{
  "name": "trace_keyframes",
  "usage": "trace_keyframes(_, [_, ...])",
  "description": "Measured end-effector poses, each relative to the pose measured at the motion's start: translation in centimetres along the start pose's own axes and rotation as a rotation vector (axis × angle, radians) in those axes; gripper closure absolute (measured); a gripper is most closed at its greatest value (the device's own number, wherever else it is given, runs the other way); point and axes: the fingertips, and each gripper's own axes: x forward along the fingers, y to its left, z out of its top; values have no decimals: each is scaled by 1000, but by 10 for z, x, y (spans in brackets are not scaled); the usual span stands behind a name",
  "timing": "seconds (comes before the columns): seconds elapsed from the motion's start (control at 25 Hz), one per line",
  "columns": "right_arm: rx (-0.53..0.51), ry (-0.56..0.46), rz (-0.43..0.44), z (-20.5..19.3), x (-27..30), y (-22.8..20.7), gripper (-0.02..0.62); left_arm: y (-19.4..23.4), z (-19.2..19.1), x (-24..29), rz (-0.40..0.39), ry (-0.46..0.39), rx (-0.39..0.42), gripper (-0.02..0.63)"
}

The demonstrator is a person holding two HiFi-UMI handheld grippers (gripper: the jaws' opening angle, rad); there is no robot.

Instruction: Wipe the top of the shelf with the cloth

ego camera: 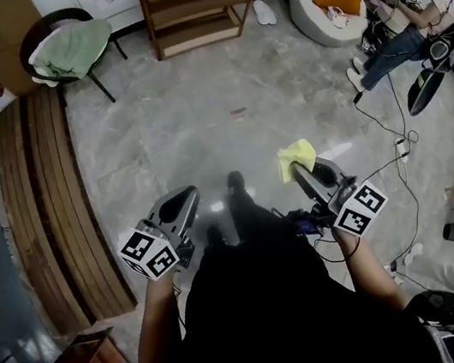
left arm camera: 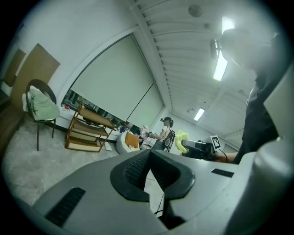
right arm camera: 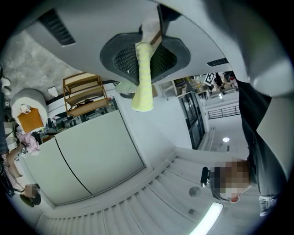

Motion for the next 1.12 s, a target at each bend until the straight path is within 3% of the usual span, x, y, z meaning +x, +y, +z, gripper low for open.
trace_keyframes(0.24, [23, 2, 80, -5, 56, -23, 540, 38, 12, 25, 37, 48, 19, 595])
trace_keyframes(0.4, [5, -4, 125, 16, 97, -58, 540, 67, 38, 56, 61, 80, 22, 595])
trace_keyframes(0.68, [12, -23, 163, 58, 128, -135, 540, 89, 104, 112, 122, 30, 44, 594])
trace_keyframes(1.12, [61, -26, 180, 69, 199, -173, 540, 155, 133, 120, 171, 47, 40, 594])
